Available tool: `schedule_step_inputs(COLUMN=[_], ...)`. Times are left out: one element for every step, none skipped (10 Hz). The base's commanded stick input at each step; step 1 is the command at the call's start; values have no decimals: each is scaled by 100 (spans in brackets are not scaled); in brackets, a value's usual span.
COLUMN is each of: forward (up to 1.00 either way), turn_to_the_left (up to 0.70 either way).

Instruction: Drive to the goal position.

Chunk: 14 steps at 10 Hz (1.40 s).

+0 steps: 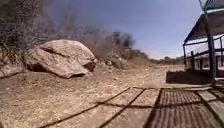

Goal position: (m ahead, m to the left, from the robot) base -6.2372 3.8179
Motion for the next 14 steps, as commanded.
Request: schedule_step_inputs(forward=[67, 67, 67, 67, 67, 67, 67, 67, 67, 67, 67, 67, 68, 69], turn_to_the_left=[-33, -33, -33, -33, -27, -20, 0, 0, -11, -26, -15, -6, 0, 0])
